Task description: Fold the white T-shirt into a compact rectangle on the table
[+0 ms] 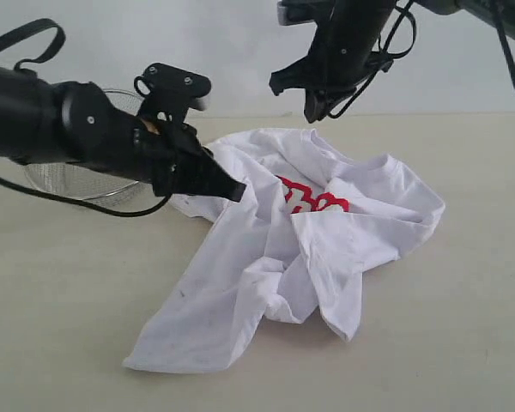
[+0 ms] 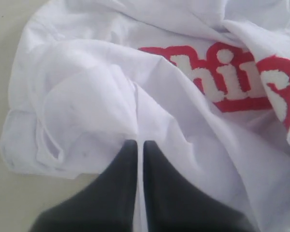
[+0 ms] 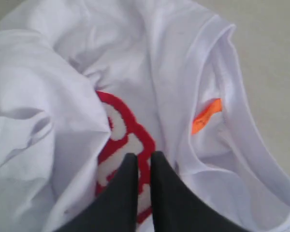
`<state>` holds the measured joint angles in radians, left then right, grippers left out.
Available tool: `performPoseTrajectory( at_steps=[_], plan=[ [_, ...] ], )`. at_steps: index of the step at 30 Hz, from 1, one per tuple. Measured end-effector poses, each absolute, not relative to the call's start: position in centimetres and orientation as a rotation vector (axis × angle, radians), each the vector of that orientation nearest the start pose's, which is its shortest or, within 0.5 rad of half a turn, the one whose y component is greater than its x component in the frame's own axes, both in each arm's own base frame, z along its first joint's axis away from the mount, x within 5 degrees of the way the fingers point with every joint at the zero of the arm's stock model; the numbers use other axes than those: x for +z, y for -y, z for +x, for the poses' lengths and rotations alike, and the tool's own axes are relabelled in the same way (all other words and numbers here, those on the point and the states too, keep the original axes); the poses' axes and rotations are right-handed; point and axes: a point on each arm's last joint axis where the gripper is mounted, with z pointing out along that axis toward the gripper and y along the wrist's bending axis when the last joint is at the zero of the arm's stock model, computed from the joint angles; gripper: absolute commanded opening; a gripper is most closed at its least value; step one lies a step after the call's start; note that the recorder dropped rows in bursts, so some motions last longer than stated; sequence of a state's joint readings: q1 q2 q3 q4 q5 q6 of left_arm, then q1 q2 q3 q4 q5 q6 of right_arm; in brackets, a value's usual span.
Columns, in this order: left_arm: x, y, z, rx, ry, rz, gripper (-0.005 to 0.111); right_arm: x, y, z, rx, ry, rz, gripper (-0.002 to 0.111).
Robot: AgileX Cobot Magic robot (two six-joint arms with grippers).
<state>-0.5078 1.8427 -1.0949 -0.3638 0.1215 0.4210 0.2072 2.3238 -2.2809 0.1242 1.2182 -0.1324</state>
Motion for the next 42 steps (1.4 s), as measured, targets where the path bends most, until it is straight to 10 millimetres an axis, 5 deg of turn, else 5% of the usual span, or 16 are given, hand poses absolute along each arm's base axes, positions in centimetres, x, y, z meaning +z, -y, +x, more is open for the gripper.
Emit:
performPoseTrajectory(
  at_steps=[4, 10, 16, 26, 32, 42],
  plan=[
    [17.4, 19.3, 35.8, -0.255, -2.301, 0.703, 0.005, 25.2, -12.3, 49.1, 0.244, -2.706, -0.456, 0.001],
    [15.9, 16.4, 38.2, -0.213, -2.383, 0.645, 0.005, 23.4, -12.2, 48.2, 0.249, -2.781, -0.491, 0.001],
    [16.4, 14.8, 39.2, -0.178, -2.374, 0.658, 0.005, 21.9, -11.7, 45.7, 0.250, -2.878, -0.584, 0.001],
    [19.1, 14.4, 43.8, -0.141, -2.249, 0.651, 0.005, 19.6, -12.1, 43.3, 0.393, -2.948, -0.668, 0.001],
    [17.6, 14.6, 46.4, -0.167, -2.281, 0.734, 0.005, 19.7, -12.7, 43.4, 0.490, -2.900, -0.696, 0.001],
    [15.0, 16.9, 48.4, -0.457, -2.266, 0.821, 0.005, 19.7, -12.8, 43.1, 0.515, -2.901, -0.742, 0.001]
  ],
)
